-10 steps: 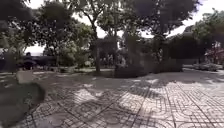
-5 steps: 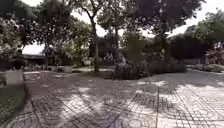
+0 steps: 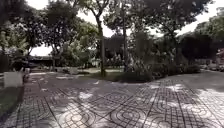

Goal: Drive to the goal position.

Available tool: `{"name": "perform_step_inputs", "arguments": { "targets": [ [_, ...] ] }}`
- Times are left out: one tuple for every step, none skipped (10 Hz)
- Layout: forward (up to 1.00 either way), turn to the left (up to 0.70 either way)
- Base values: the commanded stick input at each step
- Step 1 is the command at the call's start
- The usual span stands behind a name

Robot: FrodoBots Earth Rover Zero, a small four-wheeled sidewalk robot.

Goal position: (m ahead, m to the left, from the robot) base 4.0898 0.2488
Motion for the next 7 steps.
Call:
{"name": "perform_step_inputs", "arguments": {
  "targets": [
    [1.00, 0.27],
    [1.00, 0.27],
    [1.00, 0.27],
    [1.00, 0.27],
    [1.00, 0.14],
    [1.00, 0.00],
    [1.00, 0.00]
  ]
}}
